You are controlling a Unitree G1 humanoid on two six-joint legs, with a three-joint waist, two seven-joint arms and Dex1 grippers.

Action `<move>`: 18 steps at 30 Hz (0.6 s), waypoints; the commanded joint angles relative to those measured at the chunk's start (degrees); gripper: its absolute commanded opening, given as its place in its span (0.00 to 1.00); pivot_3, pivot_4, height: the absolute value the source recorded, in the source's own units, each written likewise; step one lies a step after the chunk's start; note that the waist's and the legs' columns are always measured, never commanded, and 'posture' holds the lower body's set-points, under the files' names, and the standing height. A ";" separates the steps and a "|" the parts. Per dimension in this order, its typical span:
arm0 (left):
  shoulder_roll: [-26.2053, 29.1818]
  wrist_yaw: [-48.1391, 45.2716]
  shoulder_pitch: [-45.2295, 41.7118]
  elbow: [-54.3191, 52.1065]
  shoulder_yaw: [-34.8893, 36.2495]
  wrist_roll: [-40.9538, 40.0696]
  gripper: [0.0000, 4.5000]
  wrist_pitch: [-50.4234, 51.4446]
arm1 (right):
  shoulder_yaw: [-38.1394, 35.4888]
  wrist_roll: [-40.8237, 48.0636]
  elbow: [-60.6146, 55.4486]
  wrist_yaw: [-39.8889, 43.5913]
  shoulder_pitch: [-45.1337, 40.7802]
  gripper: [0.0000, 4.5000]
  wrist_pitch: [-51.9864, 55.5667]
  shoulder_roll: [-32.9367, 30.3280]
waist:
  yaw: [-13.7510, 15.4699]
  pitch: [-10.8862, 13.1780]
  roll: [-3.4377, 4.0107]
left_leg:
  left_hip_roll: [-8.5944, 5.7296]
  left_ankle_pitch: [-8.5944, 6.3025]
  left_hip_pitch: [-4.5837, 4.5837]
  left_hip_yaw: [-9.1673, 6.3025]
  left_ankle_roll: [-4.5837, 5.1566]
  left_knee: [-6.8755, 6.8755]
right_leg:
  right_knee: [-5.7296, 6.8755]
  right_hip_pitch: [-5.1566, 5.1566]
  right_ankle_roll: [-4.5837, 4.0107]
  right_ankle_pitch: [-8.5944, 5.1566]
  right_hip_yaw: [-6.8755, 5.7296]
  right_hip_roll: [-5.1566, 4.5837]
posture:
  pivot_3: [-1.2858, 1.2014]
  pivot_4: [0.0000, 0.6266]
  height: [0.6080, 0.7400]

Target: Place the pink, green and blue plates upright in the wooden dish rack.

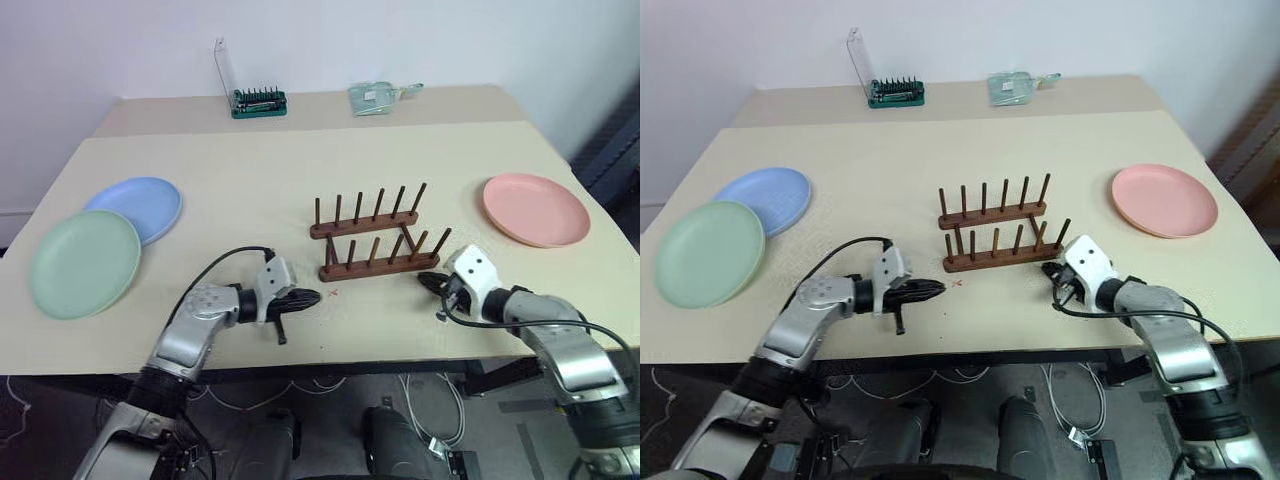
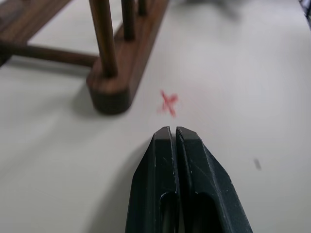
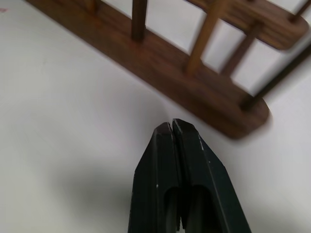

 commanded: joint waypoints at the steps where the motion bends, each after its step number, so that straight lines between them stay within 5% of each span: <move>1: -1.67 5.44 -1.45 4.64 -1.75 4.30 0.03 -0.52 | 1.38 -3.03 2.64 -2.61 -3.11 0.00 -0.42 1.69 | 0.26 -0.02 -0.01 | 0.00 0.00 0.00 0.00 0.00 0.01 | 0.00 0.01 0.00 0.00 0.00 0.00 | 0.52 0.24 1.00; 13: -7.95 28.57 -13.65 27.81 4.06 9.18 0.03 -8.26 | 4.93 -12.82 25.72 -12.62 -20.34 0.00 -9.10 9.76 | -0.49 -0.18 -0.10 | -0.01 0.02 0.13 -0.01 -0.02 -0.01 | 0.09 0.04 -0.05 0.08 -0.02 0.07 | 0.52 0.24 1.00; 18: -8.08 29.53 -14.39 30.09 4.23 9.06 0.03 -10.23 | 4.54 -13.48 26.68 -11.57 -20.95 0.00 -11.34 9.74 | -1.26 -0.22 -0.05 | -0.02 0.02 0.13 -0.06 -0.03 -0.06 | 0.10 0.04 -0.03 0.08 -0.04 0.08 | 0.52 0.24 1.00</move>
